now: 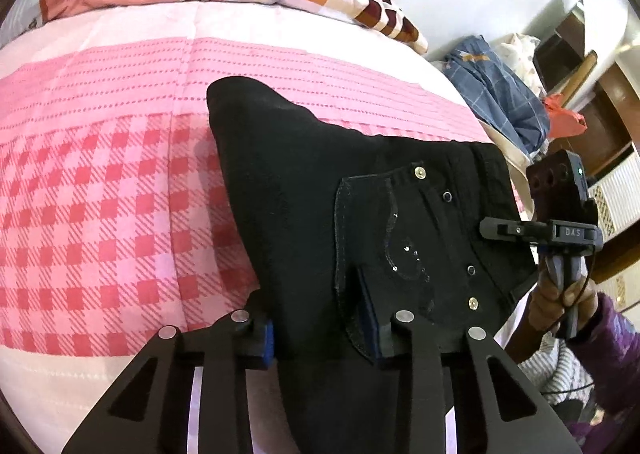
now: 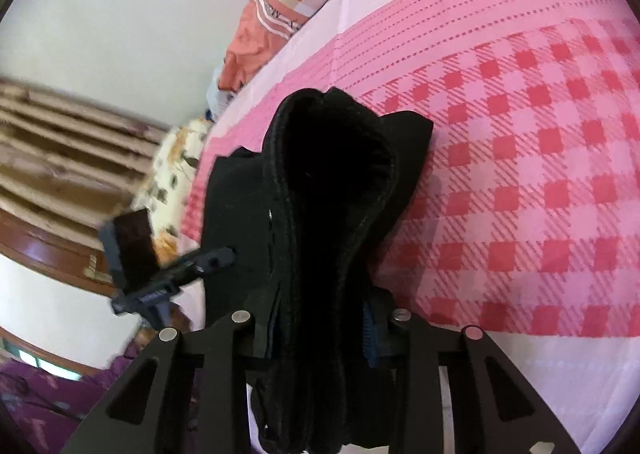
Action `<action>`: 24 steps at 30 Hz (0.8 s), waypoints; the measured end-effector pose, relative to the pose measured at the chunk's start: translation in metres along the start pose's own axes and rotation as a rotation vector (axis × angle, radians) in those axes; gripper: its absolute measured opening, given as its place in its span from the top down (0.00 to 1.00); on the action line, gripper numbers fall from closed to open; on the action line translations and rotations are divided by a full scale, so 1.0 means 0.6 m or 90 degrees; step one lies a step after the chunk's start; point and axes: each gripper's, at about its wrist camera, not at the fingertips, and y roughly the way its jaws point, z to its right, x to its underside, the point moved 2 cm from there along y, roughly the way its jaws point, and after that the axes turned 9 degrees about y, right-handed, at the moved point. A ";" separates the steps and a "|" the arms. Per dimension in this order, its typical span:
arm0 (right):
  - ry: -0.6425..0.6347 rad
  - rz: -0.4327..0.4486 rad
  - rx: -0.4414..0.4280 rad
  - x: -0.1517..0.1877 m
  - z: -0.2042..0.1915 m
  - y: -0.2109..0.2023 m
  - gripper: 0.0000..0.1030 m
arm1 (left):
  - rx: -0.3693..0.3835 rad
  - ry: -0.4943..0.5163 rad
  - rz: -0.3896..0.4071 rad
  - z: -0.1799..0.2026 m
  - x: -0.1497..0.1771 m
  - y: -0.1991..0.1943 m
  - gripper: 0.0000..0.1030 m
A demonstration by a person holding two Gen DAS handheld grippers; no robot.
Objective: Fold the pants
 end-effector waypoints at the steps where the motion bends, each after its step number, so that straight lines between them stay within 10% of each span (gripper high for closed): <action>1: -0.013 -0.002 0.017 0.001 -0.002 0.001 0.67 | -0.006 0.006 -0.003 0.000 0.001 0.001 0.67; 6: -0.069 -0.041 0.061 0.001 -0.020 0.024 0.36 | -0.008 0.028 -0.038 0.002 -0.009 0.013 0.55; 9: -0.076 -0.037 0.067 -0.003 -0.029 0.033 0.39 | 0.002 0.034 -0.062 0.002 -0.009 0.029 0.40; 11: -0.077 -0.036 0.084 -0.002 -0.029 0.035 0.61 | -0.003 0.044 -0.057 0.009 -0.010 0.030 0.40; 17: -0.022 -0.004 0.028 0.003 -0.030 0.020 0.68 | -0.076 0.100 -0.007 0.050 -0.019 0.010 0.73; 24: 0.022 0.017 -0.030 0.008 -0.043 0.007 0.70 | -0.105 0.104 0.028 0.059 -0.028 -0.023 0.78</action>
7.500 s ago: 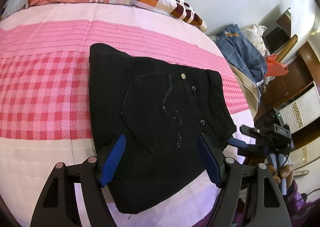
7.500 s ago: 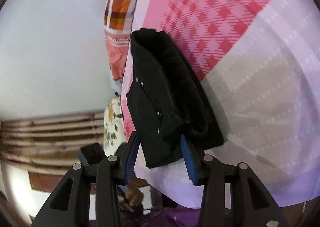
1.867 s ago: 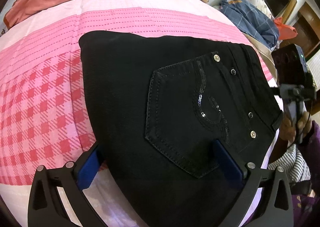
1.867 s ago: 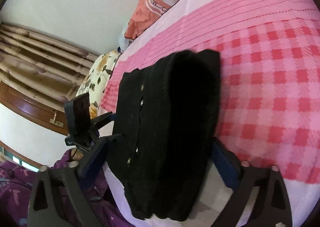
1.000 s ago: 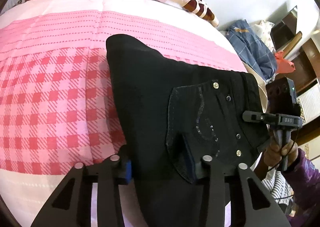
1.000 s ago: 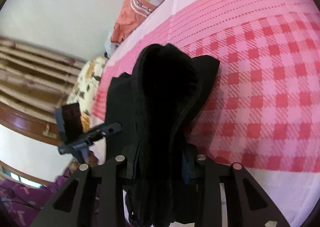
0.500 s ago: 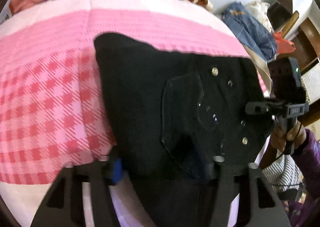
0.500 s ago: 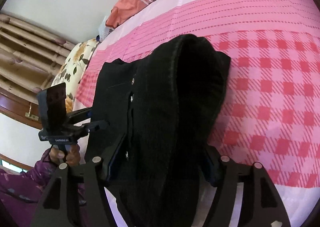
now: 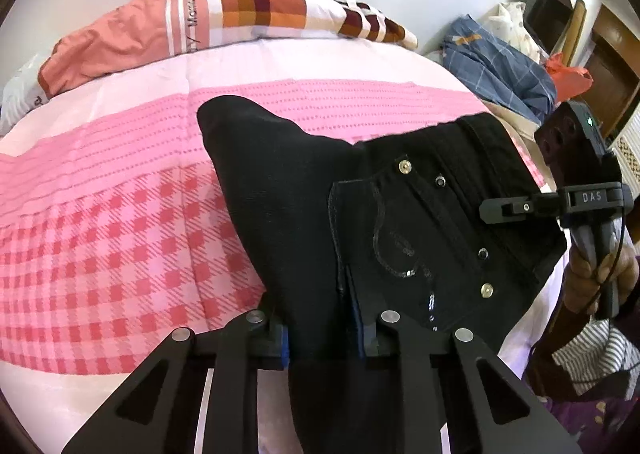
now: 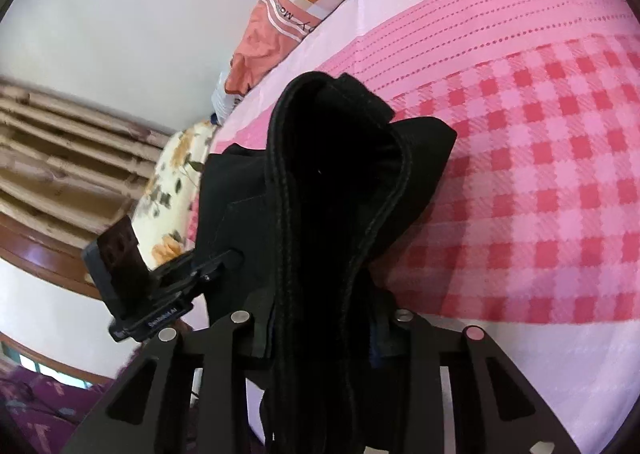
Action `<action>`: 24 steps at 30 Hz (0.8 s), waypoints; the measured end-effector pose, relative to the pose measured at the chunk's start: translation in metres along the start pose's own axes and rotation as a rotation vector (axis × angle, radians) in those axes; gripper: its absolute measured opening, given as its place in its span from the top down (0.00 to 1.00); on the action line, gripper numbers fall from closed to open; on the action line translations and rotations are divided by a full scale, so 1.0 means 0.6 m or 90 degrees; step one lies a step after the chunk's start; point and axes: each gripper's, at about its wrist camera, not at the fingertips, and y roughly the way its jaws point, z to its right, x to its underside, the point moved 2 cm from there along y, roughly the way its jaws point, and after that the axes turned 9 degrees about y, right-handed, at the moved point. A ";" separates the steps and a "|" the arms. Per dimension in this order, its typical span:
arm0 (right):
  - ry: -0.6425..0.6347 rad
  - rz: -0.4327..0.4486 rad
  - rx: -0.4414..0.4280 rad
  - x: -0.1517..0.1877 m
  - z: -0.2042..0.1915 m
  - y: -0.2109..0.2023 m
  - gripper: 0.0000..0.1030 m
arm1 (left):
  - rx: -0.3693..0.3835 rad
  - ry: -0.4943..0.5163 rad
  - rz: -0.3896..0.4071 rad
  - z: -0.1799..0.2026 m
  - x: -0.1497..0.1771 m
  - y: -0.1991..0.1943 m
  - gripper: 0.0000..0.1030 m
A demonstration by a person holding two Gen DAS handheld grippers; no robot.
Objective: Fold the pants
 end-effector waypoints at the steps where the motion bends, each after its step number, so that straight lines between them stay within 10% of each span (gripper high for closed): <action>1: -0.002 0.000 -0.004 0.000 -0.005 0.002 0.70 | -0.003 -0.003 0.005 -0.004 -0.001 -0.005 0.78; 24: 0.002 -0.023 -0.076 -0.011 -0.121 0.103 0.70 | -0.093 -0.065 0.055 -0.119 0.029 -0.105 0.78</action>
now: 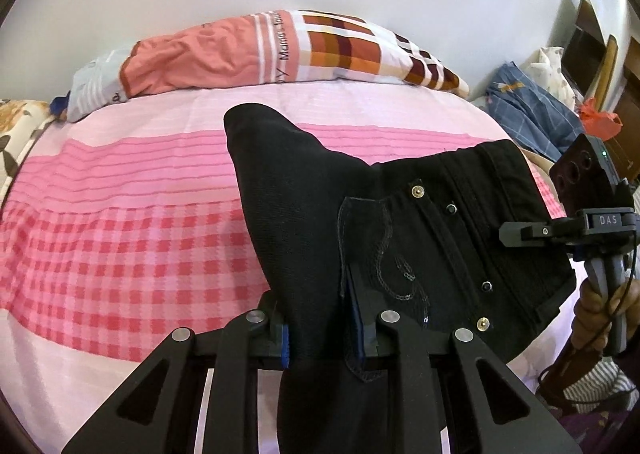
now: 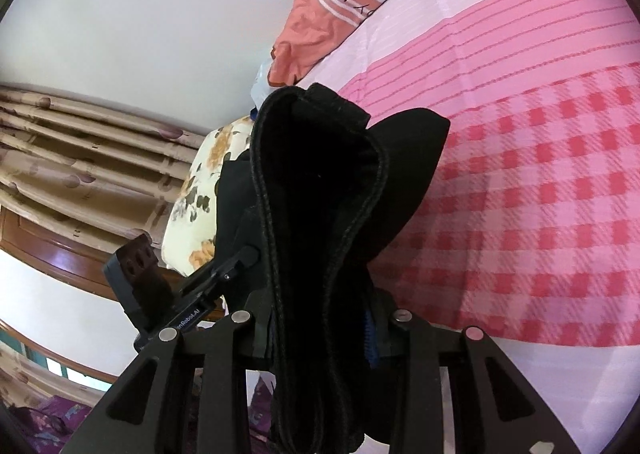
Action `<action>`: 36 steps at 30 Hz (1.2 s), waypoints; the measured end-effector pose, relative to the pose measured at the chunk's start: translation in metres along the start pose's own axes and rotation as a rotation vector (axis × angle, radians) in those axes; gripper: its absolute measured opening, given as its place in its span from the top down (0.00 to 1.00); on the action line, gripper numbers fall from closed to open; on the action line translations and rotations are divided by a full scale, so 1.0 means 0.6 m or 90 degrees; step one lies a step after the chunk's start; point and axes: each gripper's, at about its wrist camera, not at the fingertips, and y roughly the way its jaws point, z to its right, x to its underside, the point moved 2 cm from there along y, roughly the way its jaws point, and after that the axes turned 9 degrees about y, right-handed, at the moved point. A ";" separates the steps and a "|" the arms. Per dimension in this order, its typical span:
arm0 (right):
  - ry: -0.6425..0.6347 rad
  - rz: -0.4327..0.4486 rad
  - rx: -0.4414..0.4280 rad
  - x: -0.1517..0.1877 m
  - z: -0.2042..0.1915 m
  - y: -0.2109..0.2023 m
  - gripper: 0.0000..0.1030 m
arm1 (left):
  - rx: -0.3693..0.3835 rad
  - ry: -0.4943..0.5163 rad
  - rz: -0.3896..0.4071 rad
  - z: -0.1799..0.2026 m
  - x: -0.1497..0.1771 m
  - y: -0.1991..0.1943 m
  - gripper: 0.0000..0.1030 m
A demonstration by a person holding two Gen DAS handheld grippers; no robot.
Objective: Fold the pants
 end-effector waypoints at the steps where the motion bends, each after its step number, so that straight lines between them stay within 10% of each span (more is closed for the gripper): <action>1: -0.001 -0.002 0.000 0.000 -0.005 0.006 0.70 | -0.002 -0.003 0.002 -0.005 0.000 -0.003 0.78; 36: -0.015 -0.070 -0.041 -0.089 -0.113 0.227 0.70 | -0.100 -0.077 0.023 -0.246 -0.042 -0.014 0.78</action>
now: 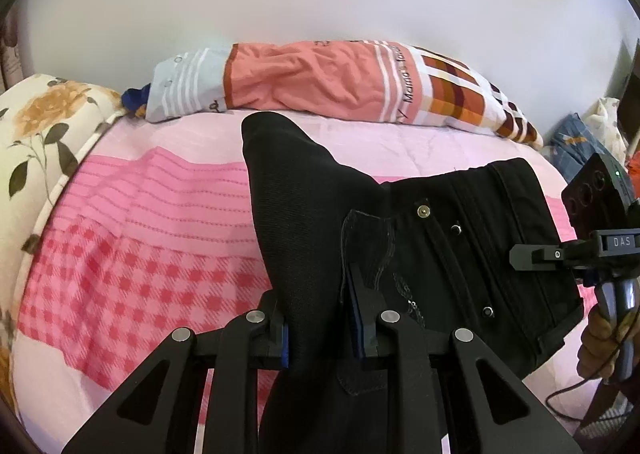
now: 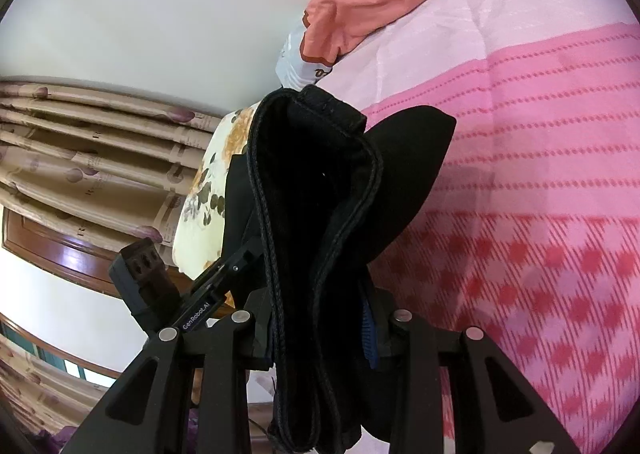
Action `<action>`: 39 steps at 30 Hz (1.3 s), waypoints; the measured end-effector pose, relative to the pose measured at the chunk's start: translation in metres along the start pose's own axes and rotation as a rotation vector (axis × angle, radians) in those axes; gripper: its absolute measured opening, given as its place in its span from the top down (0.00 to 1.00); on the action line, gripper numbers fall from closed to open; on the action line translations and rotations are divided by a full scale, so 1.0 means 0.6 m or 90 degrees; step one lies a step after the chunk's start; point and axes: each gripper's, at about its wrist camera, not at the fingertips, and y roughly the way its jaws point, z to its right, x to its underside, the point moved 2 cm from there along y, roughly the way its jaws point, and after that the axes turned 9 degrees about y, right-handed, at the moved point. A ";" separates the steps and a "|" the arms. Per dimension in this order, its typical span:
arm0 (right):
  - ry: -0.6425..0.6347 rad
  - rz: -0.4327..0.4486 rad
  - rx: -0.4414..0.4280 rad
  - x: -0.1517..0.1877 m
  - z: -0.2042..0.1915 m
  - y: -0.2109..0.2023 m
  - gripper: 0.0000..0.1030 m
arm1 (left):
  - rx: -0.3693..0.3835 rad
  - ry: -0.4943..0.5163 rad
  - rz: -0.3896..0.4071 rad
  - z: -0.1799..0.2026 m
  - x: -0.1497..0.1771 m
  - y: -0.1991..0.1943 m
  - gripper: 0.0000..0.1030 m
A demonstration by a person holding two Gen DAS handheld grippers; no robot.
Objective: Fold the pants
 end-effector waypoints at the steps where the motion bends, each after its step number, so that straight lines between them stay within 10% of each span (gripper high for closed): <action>1: 0.001 -0.001 -0.001 -0.003 0.000 0.004 0.70 | -0.003 0.000 0.000 -0.005 -0.003 0.003 0.78; 39: 0.015 -0.010 -0.016 -0.114 -0.011 0.135 0.70 | -0.059 -0.021 -0.006 -0.148 -0.065 0.103 0.78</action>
